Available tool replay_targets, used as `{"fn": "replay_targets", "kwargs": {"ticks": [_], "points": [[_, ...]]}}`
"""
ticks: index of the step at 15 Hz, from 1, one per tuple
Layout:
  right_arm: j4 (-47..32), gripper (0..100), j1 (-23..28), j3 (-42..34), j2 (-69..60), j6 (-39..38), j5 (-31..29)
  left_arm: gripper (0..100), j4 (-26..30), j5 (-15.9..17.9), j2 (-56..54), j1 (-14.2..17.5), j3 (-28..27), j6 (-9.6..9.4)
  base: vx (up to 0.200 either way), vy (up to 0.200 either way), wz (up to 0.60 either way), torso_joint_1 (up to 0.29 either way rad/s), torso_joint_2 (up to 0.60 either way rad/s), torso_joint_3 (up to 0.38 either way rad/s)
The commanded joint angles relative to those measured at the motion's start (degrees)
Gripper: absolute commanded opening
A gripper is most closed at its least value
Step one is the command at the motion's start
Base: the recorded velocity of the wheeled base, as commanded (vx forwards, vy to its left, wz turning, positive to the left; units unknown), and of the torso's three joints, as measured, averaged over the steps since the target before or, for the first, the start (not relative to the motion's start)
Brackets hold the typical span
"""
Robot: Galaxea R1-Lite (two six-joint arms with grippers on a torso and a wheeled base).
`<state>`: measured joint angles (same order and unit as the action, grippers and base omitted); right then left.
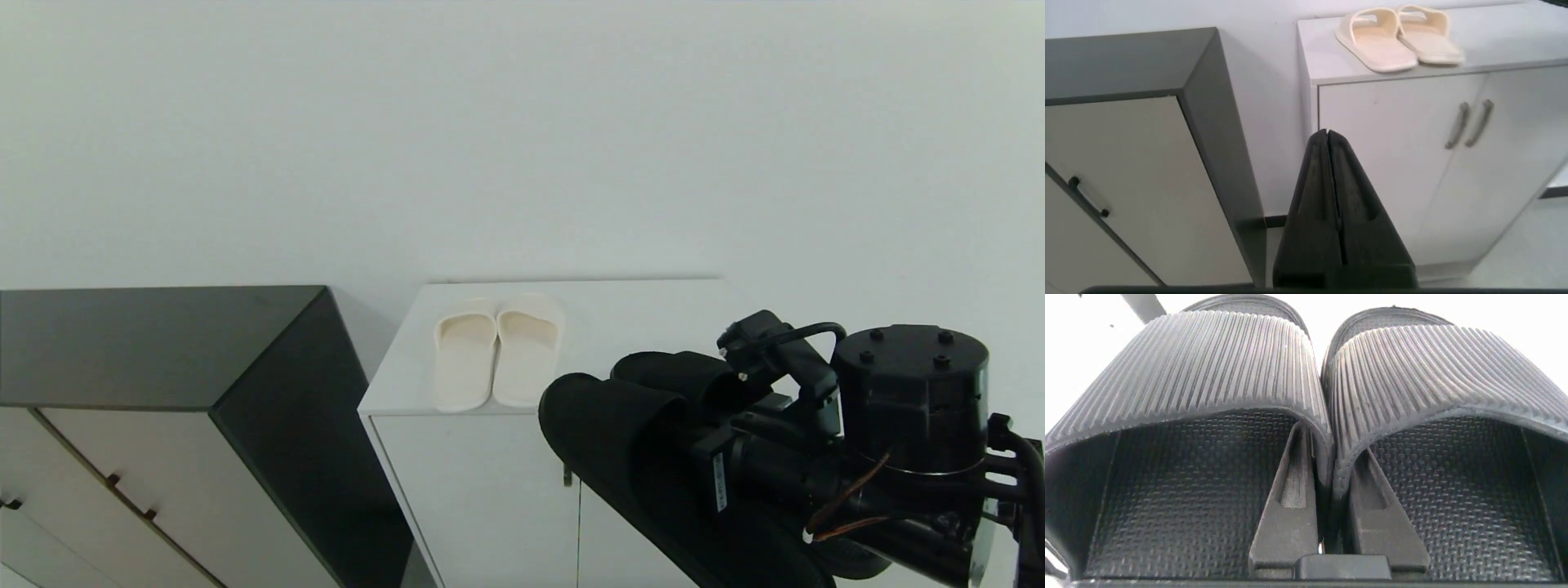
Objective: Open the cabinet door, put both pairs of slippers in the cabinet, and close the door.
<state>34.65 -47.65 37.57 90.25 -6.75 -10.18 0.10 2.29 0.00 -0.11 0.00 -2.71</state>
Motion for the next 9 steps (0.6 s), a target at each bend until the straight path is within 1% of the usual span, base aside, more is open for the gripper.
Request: {"fn": "replay_targets", "kwargs": {"ticks": [1, 3, 9], "points": [[0.1, 0, -0.1, -0.2, -0.3, 0.1, 0.0, 0, 0.0, 0.0, 0.1, 0.0, 0.0, -0.02, -0.200, 0.000, 0.00, 0.002, 0.00, 0.002], [0.2, 0, -0.1, -0.8, -0.7, 0.1, 0.0, 0, 0.0, 0.0, 0.1, 0.0, 0.0, -0.02, -0.200, 0.000, 0.00, 0.005, 0.00, 0.002], [0.2, 0, -0.1, -1.1, -0.9, 0.0, 0.1, 0, 0.0, 0.0, 0.1, 0.0, 0.0, -0.02, 0.000, 0.000, 0.00, 0.000, 0.00, 0.000]]}}
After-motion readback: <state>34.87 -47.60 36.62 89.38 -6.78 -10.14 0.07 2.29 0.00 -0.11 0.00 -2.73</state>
